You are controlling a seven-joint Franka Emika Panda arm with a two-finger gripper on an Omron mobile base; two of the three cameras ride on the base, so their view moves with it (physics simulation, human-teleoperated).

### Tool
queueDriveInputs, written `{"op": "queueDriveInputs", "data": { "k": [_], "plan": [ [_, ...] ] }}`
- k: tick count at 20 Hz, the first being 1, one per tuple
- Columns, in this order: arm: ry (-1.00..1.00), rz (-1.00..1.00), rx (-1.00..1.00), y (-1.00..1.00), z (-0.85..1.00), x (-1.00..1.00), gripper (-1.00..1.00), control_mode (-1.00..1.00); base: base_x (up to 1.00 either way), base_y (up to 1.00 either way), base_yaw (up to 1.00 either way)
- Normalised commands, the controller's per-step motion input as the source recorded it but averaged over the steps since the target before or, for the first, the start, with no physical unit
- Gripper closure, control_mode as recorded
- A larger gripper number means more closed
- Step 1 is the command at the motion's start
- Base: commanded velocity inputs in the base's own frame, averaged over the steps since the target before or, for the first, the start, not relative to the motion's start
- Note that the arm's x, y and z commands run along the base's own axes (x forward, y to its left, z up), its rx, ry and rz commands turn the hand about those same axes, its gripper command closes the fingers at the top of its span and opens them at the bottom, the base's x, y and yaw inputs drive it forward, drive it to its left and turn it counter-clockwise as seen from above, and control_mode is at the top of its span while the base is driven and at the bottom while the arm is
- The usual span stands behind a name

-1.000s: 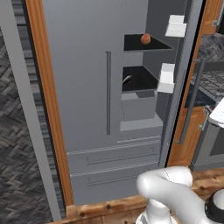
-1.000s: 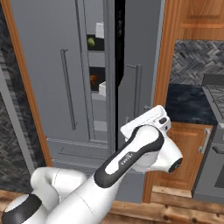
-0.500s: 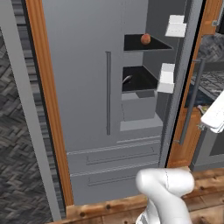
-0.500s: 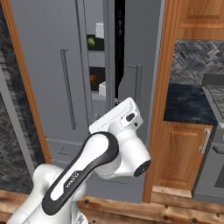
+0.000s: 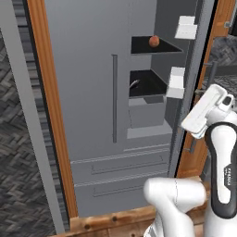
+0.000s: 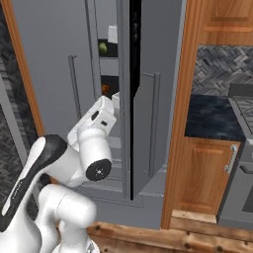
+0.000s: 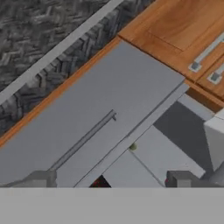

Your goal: Gather the cucumber and onion from the fridge and place them on a tray on the dining counter. Then gather the fish and chicken drumstick from the fridge and place them on the other tray.

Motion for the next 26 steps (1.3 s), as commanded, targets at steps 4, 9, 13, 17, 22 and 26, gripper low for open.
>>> {"op": "queueDriveInputs", "data": {
  "k": [4,9,13,17,22,26],
  "plan": [
    [0.03,-0.41,-0.27,0.6,0.06,0.44,-1.0,-1.0,0.0,0.0,0.0],
    [0.1,-0.5,-0.24,0.36,0.02,0.56,-1.0,-1.0,0.0,0.0,0.0],
    [0.12,-0.53,-0.25,0.24,0.0,0.74,-1.0,-1.0,0.0,0.0,0.0],
    [0.12,-0.51,-0.24,0.19,0.01,0.85,-1.0,-1.0,0.0,0.0,0.0],
    [0.13,-0.42,-0.15,0.1,0.27,0.69,-1.0,-1.0,0.0,0.0,0.0],
    [0.05,-0.26,-0.06,0.0,0.33,0.25,-1.0,-1.0,0.0,0.0,0.0]
  ]
}}
